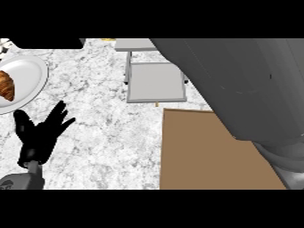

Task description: Pick the tomato from the tray and place it in the tiered shelf

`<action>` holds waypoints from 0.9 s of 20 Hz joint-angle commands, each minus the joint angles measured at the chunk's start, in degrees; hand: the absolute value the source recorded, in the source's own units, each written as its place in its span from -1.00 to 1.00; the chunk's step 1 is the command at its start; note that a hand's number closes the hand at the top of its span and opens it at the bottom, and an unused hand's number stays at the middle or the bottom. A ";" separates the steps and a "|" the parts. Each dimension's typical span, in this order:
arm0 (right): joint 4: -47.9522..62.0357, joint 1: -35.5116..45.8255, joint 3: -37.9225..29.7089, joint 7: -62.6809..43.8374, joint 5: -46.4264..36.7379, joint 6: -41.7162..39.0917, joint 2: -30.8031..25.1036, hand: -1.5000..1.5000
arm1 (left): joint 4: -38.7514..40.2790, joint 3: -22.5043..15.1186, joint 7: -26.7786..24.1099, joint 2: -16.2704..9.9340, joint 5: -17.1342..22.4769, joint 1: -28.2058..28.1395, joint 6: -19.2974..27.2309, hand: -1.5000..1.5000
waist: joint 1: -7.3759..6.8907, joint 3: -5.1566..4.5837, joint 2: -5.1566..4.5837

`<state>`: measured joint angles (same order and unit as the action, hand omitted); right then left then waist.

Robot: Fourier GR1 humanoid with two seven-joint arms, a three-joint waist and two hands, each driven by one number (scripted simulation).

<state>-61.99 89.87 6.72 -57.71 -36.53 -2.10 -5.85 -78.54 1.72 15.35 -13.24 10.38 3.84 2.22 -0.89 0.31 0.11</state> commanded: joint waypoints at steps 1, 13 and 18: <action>8.66 2.90 -2.99 3.71 1.42 -1.99 -1.20 1.00 | 2.79 0.81 1.50 -0.72 1.09 0.78 -1.80 0.00 | -0.28 -0.40 -0.47; 23.35 2.00 -4.10 18.66 -2.11 3.38 -2.45 1.00 | -1.50 0.67 3.44 -0.93 0.62 -1.17 -2.16 0.00 | -0.76 -0.36 -0.46; 30.03 1.94 -4.69 22.76 -4.40 8.76 -1.90 1.00 | -1.16 -0.71 1.74 1.11 -0.82 -2.07 -1.21 0.00 | -1.17 -0.38 -0.70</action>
<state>-36.75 91.88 2.78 -38.66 -39.87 3.40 -8.01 -80.16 1.66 16.21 -12.45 9.92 3.82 1.37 -1.65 0.14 -0.30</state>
